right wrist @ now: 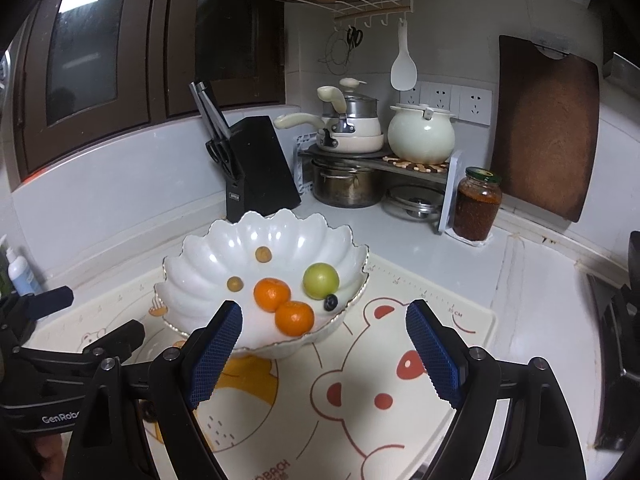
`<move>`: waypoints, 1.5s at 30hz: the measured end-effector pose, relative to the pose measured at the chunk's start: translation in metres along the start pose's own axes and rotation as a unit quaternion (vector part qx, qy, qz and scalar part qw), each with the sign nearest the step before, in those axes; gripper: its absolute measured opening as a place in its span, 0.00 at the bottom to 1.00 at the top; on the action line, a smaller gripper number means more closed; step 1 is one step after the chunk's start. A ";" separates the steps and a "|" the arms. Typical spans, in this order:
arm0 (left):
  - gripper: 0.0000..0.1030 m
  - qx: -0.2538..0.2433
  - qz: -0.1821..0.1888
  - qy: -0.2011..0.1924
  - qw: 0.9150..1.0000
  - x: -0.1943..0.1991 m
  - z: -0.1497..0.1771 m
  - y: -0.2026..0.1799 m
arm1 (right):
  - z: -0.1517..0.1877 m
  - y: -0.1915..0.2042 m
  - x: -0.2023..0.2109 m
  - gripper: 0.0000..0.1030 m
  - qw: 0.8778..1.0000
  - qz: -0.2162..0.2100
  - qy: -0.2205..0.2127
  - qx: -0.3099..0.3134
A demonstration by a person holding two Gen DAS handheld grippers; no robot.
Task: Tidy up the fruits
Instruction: 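Move both open tools back toward the remaining plums and dates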
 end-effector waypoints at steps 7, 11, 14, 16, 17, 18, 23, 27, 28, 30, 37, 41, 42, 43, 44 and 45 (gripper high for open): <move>1.00 0.009 -0.003 0.008 1.000 0.011 0.016 0.007 | 0.010 0.003 0.008 0.82 1.000 0.003 0.003 -0.010; 1.00 0.011 -0.006 0.015 1.000 0.011 0.023 0.011 | 0.015 0.006 0.011 0.82 1.000 0.003 0.005 -0.005; 1.00 0.011 -0.005 0.020 1.000 0.010 0.028 0.011 | 0.022 0.008 0.013 0.82 1.000 0.002 0.009 -0.003; 1.00 0.011 -0.004 0.024 1.000 0.009 0.034 0.011 | 0.026 0.008 0.013 0.82 1.000 0.001 0.012 -0.004; 1.00 0.010 -0.004 0.027 1.000 0.008 0.037 0.011 | 0.029 0.008 0.013 0.82 1.000 0.000 0.014 -0.006; 1.00 0.008 -0.004 0.030 1.000 0.008 0.040 0.011 | 0.032 0.008 0.013 0.82 1.000 0.000 0.016 -0.007; 0.97 0.004 -0.005 0.043 0.999 0.003 0.055 0.011 | 0.046 0.010 0.010 0.82 0.999 -0.002 0.032 -0.008; 0.92 0.003 -0.006 0.055 0.998 0.000 0.068 0.012 | 0.055 0.013 0.008 0.82 0.999 -0.005 0.040 -0.005; 0.91 0.002 -0.006 0.058 0.998 -0.001 0.072 0.012 | 0.057 0.014 0.007 0.82 0.999 -0.006 0.042 -0.004; 0.88 0.002 -0.006 0.064 0.998 -0.004 0.078 0.012 | 0.062 0.016 0.006 0.82 0.999 -0.009 0.047 -0.003; 0.78 0.005 -0.001 0.085 0.996 -0.011 0.096 0.012 | 0.074 0.021 0.003 0.82 0.998 -0.015 0.057 0.001; 0.70 0.003 0.005 0.091 0.996 -0.014 0.102 0.010 | 0.078 0.019 0.002 0.82 0.998 -0.015 0.061 0.000; 0.66 0.002 0.007 0.093 0.996 -0.015 0.104 0.009 | 0.079 0.019 0.002 0.82 0.998 -0.015 0.062 -0.001; 0.63 0.002 0.008 0.095 0.995 -0.016 0.105 0.008 | 0.079 0.019 0.002 0.82 0.998 -0.016 0.062 -0.001; 0.61 0.002 0.010 0.097 0.995 -0.016 0.107 0.007 | 0.080 0.018 0.001 0.82 0.998 -0.016 0.063 -0.002; 0.60 0.001 0.011 0.099 0.995 -0.017 0.108 0.006 | 0.081 0.017 0.001 0.82 0.998 -0.016 0.065 -0.003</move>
Point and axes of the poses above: each gripper's, at about its wrist camera, not at the fingertips, and x roughly against the way its jaws point, y to its left, z to its underside, the point moved 3 cm from there along -x, roughly the way its jaws point, and after that the axes turned 15 degrees about -y, right-handed, at the moved point
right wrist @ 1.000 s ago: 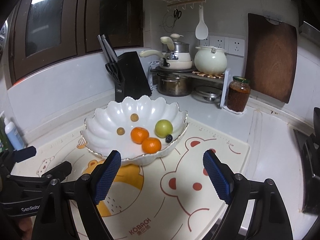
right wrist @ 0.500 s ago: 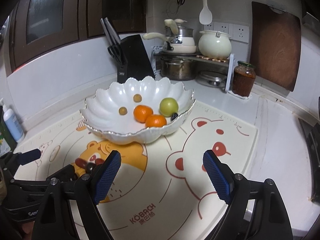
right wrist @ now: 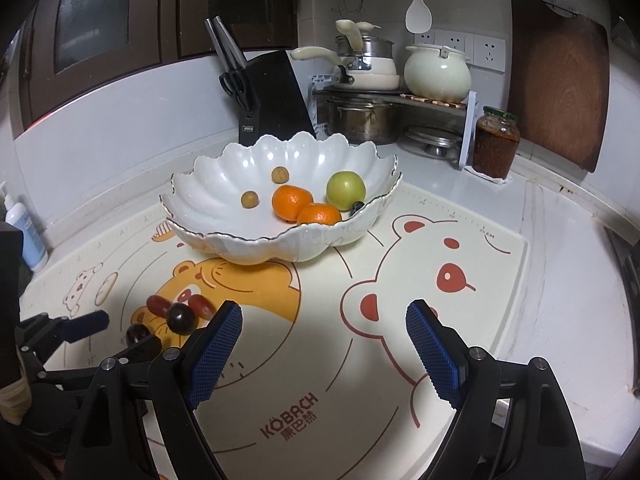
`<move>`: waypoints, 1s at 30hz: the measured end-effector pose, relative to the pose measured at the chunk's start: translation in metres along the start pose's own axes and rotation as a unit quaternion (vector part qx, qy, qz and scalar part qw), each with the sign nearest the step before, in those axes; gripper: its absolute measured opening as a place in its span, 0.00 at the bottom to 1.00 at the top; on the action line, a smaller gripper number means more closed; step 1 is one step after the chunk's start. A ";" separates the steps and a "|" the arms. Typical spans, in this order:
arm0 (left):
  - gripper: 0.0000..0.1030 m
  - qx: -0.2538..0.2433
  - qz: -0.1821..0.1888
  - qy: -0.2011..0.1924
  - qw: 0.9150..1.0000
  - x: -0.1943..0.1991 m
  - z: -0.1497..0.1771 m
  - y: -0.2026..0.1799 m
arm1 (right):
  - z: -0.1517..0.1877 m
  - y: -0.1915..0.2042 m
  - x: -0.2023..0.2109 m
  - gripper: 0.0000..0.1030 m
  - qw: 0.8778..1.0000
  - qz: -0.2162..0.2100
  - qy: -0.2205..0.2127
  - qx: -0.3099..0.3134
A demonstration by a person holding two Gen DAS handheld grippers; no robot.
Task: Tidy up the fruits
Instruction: 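Move both open tools back toward the remaining plums and dates, then grasp a dark plum with the left tool while the right tool grasps another plum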
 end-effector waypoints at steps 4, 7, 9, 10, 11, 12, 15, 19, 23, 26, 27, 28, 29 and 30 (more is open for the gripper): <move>0.56 0.002 0.000 0.004 1.000 -0.004 0.003 -0.001 | 0.003 -0.001 -0.002 0.82 1.000 0.001 0.004 -0.002; 0.46 0.001 0.001 0.009 1.000 -0.007 0.005 -0.001 | 0.005 -0.001 -0.004 0.82 1.000 0.000 0.007 -0.003; 0.41 0.003 0.005 0.013 1.000 -0.010 0.006 -0.002 | 0.006 -0.001 -0.004 0.82 1.000 -0.001 0.009 -0.003; 0.38 0.004 0.006 0.010 1.000 -0.009 0.006 -0.002 | 0.006 -0.002 -0.005 0.82 1.000 -0.001 0.009 -0.003; 0.37 0.003 0.008 0.010 1.000 -0.009 0.006 -0.003 | 0.006 -0.002 -0.005 0.82 1.000 -0.002 0.010 -0.005; 0.34 0.004 0.011 0.010 1.000 -0.009 0.006 -0.003 | 0.007 -0.002 -0.005 0.82 1.000 -0.002 0.010 -0.006; 0.29 0.011 0.020 0.013 1.000 -0.009 0.006 -0.004 | 0.007 -0.003 -0.005 0.82 1.000 -0.003 0.010 -0.008; 0.27 0.011 0.018 0.012 1.000 -0.009 0.005 -0.004 | 0.007 -0.003 -0.006 0.82 1.000 -0.001 0.010 -0.007; 0.27 0.017 0.022 0.014 1.000 -0.009 0.005 -0.002 | 0.007 -0.001 -0.006 0.82 1.000 -0.004 0.011 -0.007; 0.27 0.019 0.018 0.014 1.000 -0.008 0.005 0.000 | 0.007 0.001 -0.006 0.82 1.000 -0.008 0.012 -0.007; 0.27 0.019 0.012 0.011 1.000 -0.007 0.004 0.002 | 0.007 0.003 -0.007 0.82 1.000 -0.009 0.013 -0.007; 0.27 0.020 0.011 0.010 1.000 -0.006 0.003 0.005 | 0.007 0.004 -0.007 0.82 1.000 -0.010 0.014 -0.007; 0.27 0.022 0.010 0.009 1.000 -0.005 0.003 0.006 | 0.007 0.005 -0.008 0.82 1.000 -0.012 0.014 -0.006; 0.27 0.025 0.008 0.008 1.000 -0.004 0.002 0.009 | 0.007 0.008 -0.009 0.82 1.000 -0.014 0.015 -0.005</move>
Point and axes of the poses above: each gripper's, at about its wrist camera, not at the fingertips, and x roughly against the way its jaws point, y to its left, z to its underside, the point moved 3 cm from there along -x, roughly the way its jaws point, and after that the axes turned 15 degrees about -y, right-handed, at the moved point
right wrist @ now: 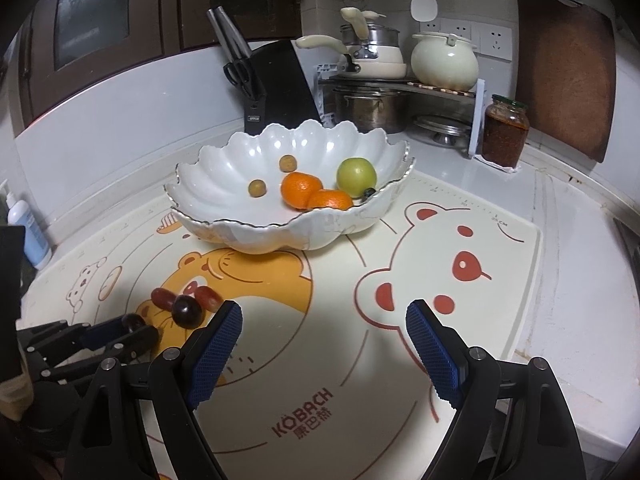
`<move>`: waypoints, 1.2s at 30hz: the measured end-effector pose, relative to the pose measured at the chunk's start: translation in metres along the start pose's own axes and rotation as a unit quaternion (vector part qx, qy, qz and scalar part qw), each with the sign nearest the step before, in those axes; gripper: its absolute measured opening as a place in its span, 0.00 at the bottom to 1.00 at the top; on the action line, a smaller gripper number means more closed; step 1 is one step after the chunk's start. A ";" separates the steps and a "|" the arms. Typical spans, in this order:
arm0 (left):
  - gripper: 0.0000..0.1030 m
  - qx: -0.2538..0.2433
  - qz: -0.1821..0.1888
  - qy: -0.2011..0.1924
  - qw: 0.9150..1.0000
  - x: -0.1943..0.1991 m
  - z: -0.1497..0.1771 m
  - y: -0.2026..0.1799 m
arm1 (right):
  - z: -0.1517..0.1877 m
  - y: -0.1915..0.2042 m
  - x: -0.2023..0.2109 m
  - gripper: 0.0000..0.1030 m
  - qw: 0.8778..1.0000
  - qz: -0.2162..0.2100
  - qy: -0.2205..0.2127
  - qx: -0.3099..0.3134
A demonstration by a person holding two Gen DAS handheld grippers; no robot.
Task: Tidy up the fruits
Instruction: 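Grasp a dark plum with the left tool while the right tool grasps another plum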
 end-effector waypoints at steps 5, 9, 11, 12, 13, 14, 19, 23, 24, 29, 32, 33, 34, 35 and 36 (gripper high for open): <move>0.27 0.005 -0.014 -0.001 1.000 0.005 -0.001 0.017 | 0.001 0.017 -0.004 0.82 1.000 -0.017 0.004 0.006; 0.27 0.014 -0.032 -0.002 0.999 0.009 0.002 0.036 | 0.004 0.038 -0.008 0.82 0.999 -0.036 0.011 0.020; 0.27 0.018 -0.039 -0.003 0.999 0.011 0.003 0.044 | 0.006 0.048 -0.010 0.82 0.999 -0.045 0.015 0.026; 0.27 0.021 -0.043 -0.004 0.999 0.012 0.003 0.049 | 0.008 0.054 -0.012 0.82 0.998 -0.051 0.018 0.029; 0.27 0.023 -0.046 -0.004 0.999 0.013 0.003 0.053 | 0.009 0.058 -0.013 0.82 0.998 -0.055 0.020 0.032; 0.27 0.025 -0.048 -0.003 0.999 0.013 0.004 0.056 | 0.010 0.062 -0.014 0.82 0.997 -0.059 0.023 0.035; 0.27 0.031 -0.059 -0.001 0.998 0.015 0.005 0.073 | 0.013 0.078 -0.023 0.81 0.996 -0.072 0.031 0.045; 0.27 0.037 -0.064 -0.001 0.997 0.016 0.006 0.081 | 0.017 0.087 -0.032 0.70 0.994 -0.086 0.049 0.042; 0.27 0.039 -0.064 -0.001 0.997 0.016 0.006 0.083 | 0.019 0.089 -0.034 0.65 0.993 -0.093 0.057 0.040; 0.27 0.044 -0.061 0.002 0.997 0.014 0.007 0.084 | 0.024 0.092 -0.043 0.52 0.991 -0.106 0.079 0.033; 0.27 0.045 -0.058 0.003 0.997 0.013 0.007 0.084 | 0.024 0.094 -0.046 0.50 0.990 -0.109 0.082 0.031; 0.27 0.046 -0.057 0.004 0.997 0.013 0.007 0.084 | 0.024 0.095 -0.047 0.47 0.990 -0.111 0.084 0.031; 0.27 0.046 -0.057 0.004 0.997 0.013 0.007 0.084 | 0.024 0.096 -0.048 0.45 0.990 -0.112 0.086 0.031; 0.27 0.048 -0.058 0.004 0.997 0.013 0.008 0.085 | 0.024 0.097 -0.050 0.44 0.989 -0.112 0.089 0.031; 0.27 0.048 -0.058 0.005 0.997 0.013 0.008 0.085 | 0.024 0.098 -0.051 0.44 0.989 -0.108 0.091 0.032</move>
Point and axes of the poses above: each gripper's, at about its wrist camera, not at the fingertips, and x roughly against the way its jaws point, y to its left, z to its underside, the point moved 3 cm from there along -x, roughly the way its jaws point, and after that the axes turned 15 degrees about -y, right-handed, at the moved point
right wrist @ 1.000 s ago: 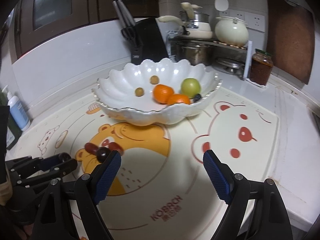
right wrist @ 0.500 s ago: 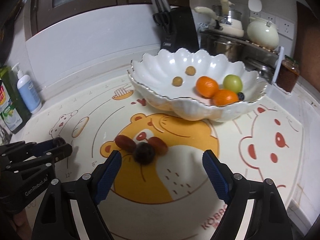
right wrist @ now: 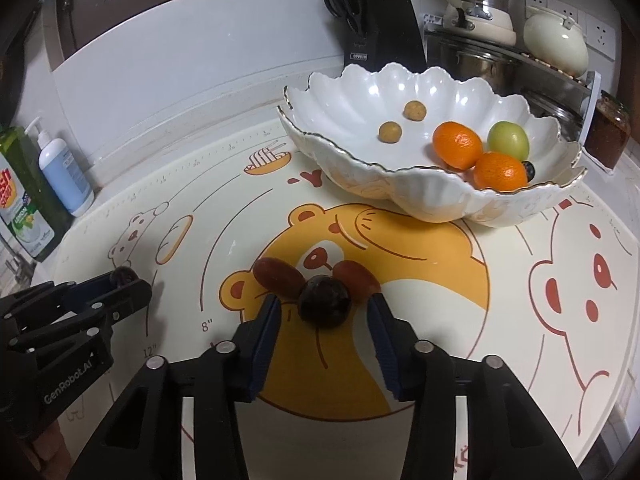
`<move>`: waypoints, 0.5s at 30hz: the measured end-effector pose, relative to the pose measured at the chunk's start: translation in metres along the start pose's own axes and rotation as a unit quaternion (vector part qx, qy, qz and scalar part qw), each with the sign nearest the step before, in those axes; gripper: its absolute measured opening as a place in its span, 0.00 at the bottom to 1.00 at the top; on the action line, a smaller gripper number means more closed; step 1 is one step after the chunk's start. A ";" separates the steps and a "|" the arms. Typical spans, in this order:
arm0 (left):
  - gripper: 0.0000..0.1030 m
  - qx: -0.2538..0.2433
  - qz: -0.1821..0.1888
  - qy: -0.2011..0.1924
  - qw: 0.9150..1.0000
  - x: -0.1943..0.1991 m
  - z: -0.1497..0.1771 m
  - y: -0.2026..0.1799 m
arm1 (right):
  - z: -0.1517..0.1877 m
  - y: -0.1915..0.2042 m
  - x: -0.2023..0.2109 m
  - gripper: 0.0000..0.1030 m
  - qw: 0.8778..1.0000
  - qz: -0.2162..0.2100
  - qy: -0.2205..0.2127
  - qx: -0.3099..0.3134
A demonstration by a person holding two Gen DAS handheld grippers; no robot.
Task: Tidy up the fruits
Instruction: 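Grasp a dark plum with the left tool while the right tool grasps another plum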
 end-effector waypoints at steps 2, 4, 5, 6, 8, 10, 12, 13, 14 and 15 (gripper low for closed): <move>0.27 0.002 0.000 0.001 1.000 0.000 0.000 0.001 | -0.002 0.000 -0.001 0.44 1.000 0.005 -0.002 0.001; 0.27 0.002 0.000 0.001 1.000 -0.001 0.000 0.001 | -0.003 0.000 -0.002 0.41 1.000 0.008 -0.002 0.003; 0.27 0.001 0.001 0.001 1.000 -0.001 0.000 0.001 | -0.004 -0.001 -0.002 0.39 1.000 0.013 -0.003 0.004; 0.27 0.001 0.001 0.002 1.000 -0.001 0.001 0.000 | -0.004 -0.002 -0.002 0.39 1.000 0.015 -0.004 0.005; 0.27 0.000 0.002 0.003 1.000 -0.002 0.001 -0.001 | -0.005 -0.002 -0.002 0.37 1.000 0.014 -0.005 0.006; 0.27 0.000 0.002 0.004 1.000 -0.002 0.002 -0.001 | -0.005 -0.001 0.000 0.30 1.000 0.014 -0.009 0.009; 0.27 -0.001 0.002 0.004 1.000 -0.002 0.002 -0.001 | -0.007 0.001 0.002 0.27 1.000 0.011 -0.013 0.013; 0.27 -0.001 0.002 0.003 1.000 -0.002 0.002 -0.001 | -0.007 0.001 0.002 0.27 1.000 0.011 -0.012 0.014; 0.27 -0.002 0.001 0.002 1.000 -0.001 0.001 -0.001 | -0.007 0.001 0.003 0.27 1.000 0.011 -0.013 0.014; 0.27 -0.002 0.001 0.002 1.000 -0.001 0.001 -0.001 | -0.006 0.000 0.003 0.27 1.000 0.010 -0.013 0.014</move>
Point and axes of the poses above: each gripper's, at about its wrist camera, not at the fingertips, and x roughly against the way its jaws point, y to its left, z to its underside, the point moved 3 cm from there along -x, roughly the way its jaws point, and after that the axes turned 15 degrees about -y, right-handed, at the moved point
